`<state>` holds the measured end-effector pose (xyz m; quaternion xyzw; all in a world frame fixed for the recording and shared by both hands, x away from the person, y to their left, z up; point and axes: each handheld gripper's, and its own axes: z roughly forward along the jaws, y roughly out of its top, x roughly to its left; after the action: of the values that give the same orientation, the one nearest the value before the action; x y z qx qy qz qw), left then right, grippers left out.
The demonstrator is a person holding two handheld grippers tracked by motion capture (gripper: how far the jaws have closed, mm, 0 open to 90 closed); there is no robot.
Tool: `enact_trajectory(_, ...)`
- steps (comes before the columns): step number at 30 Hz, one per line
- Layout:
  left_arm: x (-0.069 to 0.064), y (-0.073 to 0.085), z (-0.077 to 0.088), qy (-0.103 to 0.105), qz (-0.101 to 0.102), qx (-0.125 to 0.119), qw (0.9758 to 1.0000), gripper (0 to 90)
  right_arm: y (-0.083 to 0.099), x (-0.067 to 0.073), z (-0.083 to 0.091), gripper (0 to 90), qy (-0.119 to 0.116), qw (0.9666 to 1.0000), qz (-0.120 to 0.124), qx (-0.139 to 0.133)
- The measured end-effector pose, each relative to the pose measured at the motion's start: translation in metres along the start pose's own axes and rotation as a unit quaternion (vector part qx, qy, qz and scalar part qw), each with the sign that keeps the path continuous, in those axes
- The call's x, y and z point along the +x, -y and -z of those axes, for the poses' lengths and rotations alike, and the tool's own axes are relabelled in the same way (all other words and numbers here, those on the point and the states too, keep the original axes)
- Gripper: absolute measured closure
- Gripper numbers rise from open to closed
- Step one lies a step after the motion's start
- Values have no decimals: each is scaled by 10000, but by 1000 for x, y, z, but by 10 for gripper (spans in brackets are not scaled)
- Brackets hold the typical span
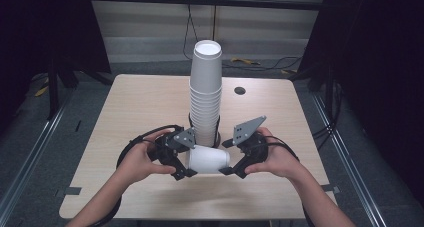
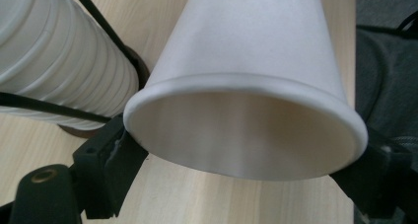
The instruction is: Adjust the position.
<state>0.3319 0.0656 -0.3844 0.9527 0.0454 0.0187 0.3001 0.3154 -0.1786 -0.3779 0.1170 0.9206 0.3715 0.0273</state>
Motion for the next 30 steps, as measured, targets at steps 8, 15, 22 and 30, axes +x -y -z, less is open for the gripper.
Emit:
enact_trajectory(8,-4,-9,-2,-56,99,300,9995,140,-5,4,-4,154,-53,9993,149,334)
enact_trajectory(15,-3,-18,-4,2,-172,692,9975,139,-7,5,-4,151,-19,9991,176,391)
enact_trajectory(22,-3,-24,-5,-23,-250,895,9957,139,-4,4,-7,149,-30,9992,155,373)
enact_trajectory(30,-4,-28,-9,-95,-285,1113,9933,139,-3,6,-10,150,-107,9996,102,241)
